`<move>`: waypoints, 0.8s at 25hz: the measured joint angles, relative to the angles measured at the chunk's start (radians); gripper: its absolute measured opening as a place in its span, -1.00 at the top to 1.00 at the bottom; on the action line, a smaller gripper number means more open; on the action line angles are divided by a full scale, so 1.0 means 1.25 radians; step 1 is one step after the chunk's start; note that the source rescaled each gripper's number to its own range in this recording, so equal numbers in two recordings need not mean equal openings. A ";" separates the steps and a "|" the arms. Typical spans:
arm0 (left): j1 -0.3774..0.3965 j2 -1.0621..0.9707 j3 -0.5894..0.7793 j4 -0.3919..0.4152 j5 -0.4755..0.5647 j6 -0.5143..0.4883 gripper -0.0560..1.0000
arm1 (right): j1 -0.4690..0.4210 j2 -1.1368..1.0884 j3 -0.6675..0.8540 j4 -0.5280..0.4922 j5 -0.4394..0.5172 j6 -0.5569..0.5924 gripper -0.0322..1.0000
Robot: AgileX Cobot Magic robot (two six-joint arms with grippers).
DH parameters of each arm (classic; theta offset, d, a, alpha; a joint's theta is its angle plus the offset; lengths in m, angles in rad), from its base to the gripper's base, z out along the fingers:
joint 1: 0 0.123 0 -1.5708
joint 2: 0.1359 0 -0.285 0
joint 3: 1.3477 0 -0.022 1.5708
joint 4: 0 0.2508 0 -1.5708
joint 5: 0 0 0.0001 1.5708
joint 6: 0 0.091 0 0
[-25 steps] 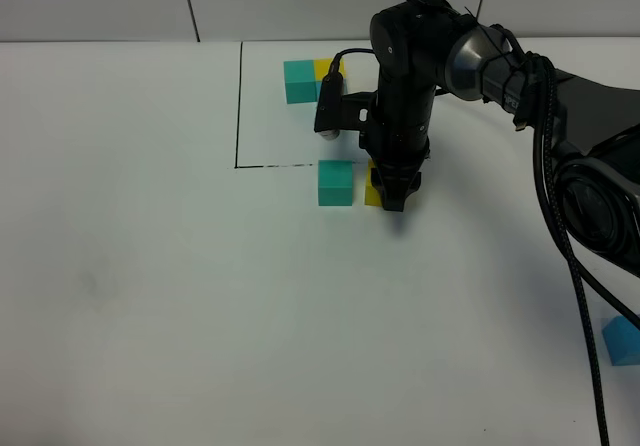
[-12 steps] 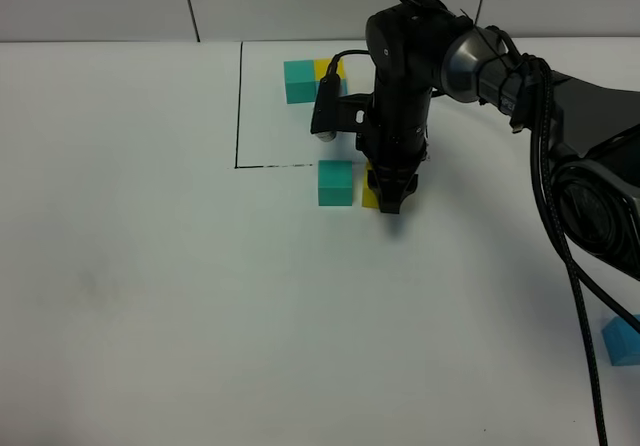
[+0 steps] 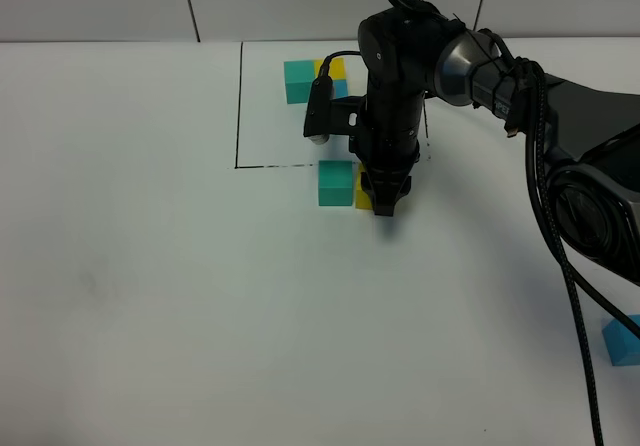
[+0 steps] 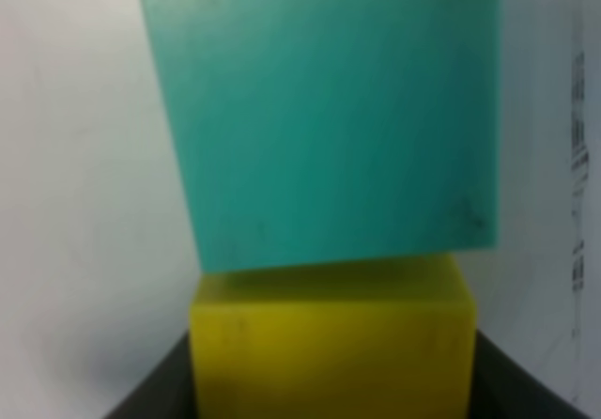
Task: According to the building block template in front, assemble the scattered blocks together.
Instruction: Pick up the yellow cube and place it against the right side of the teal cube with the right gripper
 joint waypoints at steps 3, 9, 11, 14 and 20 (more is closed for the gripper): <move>0.000 0.000 0.000 0.000 0.000 0.000 -0.66 | 0.000 0.000 0.000 0.000 -0.003 0.000 0.94; 0.000 0.000 0.000 0.000 0.000 0.000 -0.66 | 0.000 0.001 0.000 0.000 -0.006 -0.003 0.94; 0.000 0.000 0.000 0.000 0.000 0.000 -0.66 | 0.000 0.001 0.000 0.000 -0.006 -0.006 0.94; 0.000 0.000 0.000 0.000 0.000 0.000 -0.66 | 0.000 0.001 0.000 0.000 -0.007 -0.009 0.94; 0.000 0.000 0.000 0.000 0.000 0.000 -0.66 | 0.000 0.001 0.000 0.004 -0.011 -0.012 0.94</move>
